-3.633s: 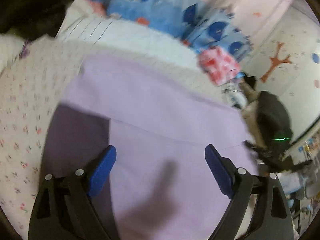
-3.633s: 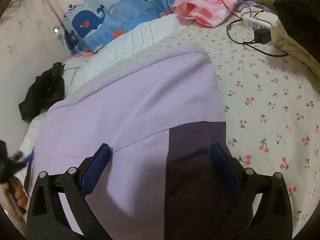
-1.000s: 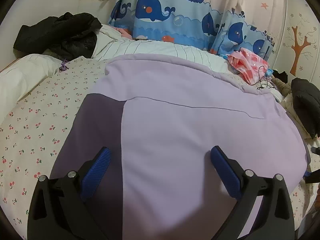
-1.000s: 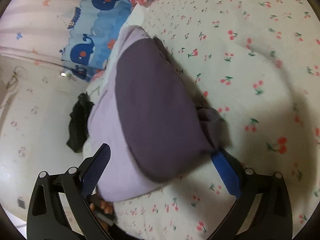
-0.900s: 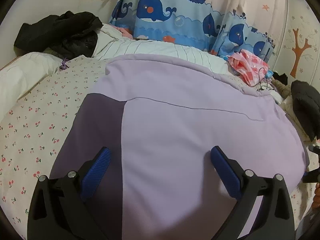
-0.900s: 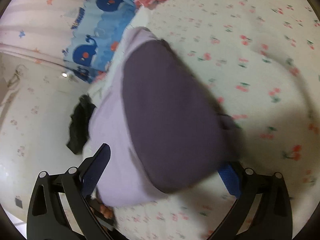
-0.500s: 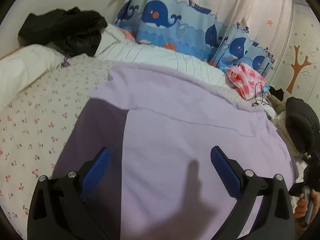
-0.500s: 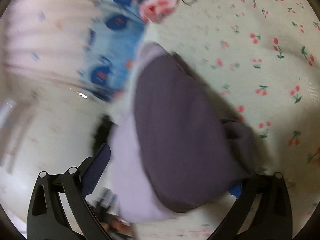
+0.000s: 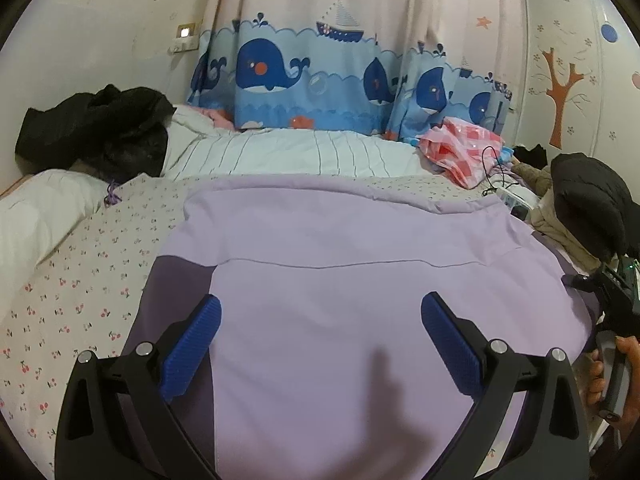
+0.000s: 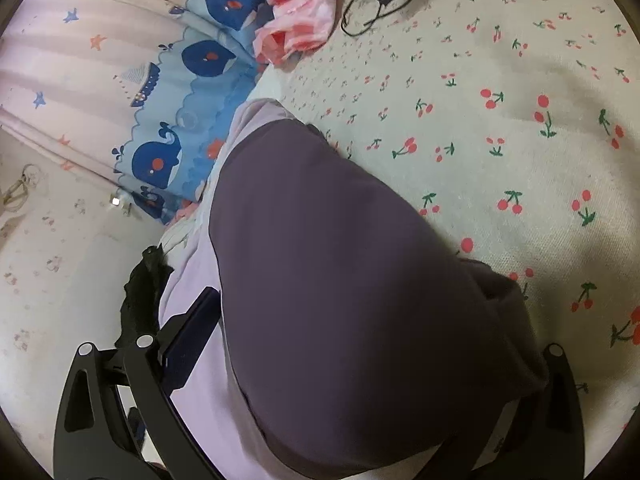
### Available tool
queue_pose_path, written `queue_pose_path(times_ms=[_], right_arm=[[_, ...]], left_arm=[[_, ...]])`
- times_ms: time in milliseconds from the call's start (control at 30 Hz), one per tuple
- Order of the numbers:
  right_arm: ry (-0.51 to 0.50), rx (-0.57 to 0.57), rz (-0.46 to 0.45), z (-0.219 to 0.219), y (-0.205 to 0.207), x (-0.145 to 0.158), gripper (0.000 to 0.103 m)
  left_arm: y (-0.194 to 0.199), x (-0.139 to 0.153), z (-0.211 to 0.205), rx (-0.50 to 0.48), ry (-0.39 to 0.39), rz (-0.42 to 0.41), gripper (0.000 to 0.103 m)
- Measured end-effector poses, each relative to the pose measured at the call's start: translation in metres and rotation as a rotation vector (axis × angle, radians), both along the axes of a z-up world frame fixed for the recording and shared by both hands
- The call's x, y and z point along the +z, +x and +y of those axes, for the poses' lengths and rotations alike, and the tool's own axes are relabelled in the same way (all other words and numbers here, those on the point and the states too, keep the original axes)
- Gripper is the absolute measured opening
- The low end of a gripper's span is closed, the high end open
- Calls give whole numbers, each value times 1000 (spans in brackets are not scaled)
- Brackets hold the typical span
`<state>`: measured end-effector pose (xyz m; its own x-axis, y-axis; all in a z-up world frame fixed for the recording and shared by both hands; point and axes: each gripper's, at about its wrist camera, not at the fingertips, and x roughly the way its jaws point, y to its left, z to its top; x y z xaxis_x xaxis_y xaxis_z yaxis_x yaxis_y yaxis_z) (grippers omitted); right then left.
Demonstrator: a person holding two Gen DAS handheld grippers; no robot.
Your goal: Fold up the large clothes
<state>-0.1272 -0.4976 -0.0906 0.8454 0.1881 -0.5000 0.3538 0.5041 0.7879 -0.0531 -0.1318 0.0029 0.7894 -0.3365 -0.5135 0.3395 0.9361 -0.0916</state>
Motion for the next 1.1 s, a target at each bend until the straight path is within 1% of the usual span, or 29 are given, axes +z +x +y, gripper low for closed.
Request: queue_pose_path(times_ms=[167,300,467,600,667,700,767,867,967,1100], right_arm=[[-8,6,-22,-1,-9,0,96],[11,10,-13,-4,-9,-1,96],[0,16,-20,-4,-10,-2,96],[22,45,-9,-7,-8,-1,96],[-1,58,2,-3,-6,2,96],[-30,66,0,0,-6,5,96],[-54,68,-5,3,-7,4,96],[-36,79,-20,0,-8,1,96],[-35,104,-21,-1,-8,0,96],[-13,111,-20,-4,-7,-1,96]], left_arm=[[-4,1,-2,1,1,-2,96],[1,0,-1,12,6,19,96],[6,-5,0,25,15,46,96],[10,-8,-1,24,24,54,96],[11,-10,-4,20,35,57,96],[11,-11,-5,17,43,55,96],[9,-12,-10,11,62,40,96],[6,-14,-17,0,103,18,96],[4,-17,-23,-18,129,14,96],[4,-18,-27,-38,135,14,96]])
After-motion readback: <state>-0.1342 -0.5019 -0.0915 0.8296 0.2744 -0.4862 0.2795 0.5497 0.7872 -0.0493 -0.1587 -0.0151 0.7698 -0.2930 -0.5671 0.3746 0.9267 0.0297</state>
